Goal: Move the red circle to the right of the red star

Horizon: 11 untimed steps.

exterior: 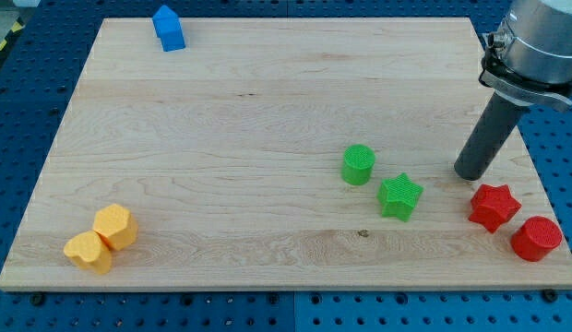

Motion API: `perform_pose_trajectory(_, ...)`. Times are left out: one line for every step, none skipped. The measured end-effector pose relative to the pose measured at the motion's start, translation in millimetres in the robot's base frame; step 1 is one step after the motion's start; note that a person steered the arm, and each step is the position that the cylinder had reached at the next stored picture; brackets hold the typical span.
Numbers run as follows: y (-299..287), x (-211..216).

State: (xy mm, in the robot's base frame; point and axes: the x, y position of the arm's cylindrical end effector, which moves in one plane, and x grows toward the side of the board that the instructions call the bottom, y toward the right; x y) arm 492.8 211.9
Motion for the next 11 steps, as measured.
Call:
perform_pose_trajectory(0, 0)
perform_pose_trajectory(-6, 0)
perform_pose_trajectory(-21, 5)
perform_pose_trajectory(-28, 18)
perform_pose_trajectory(-30, 33)
perform_pose_trajectory(-30, 50)
perform_pose_trajectory(-30, 75)
perform_pose_trajectory(-13, 102)
perform_pose_trajectory(34, 115)
perform_pose_trajectory(91, 116)
perform_pose_trajectory(94, 116)
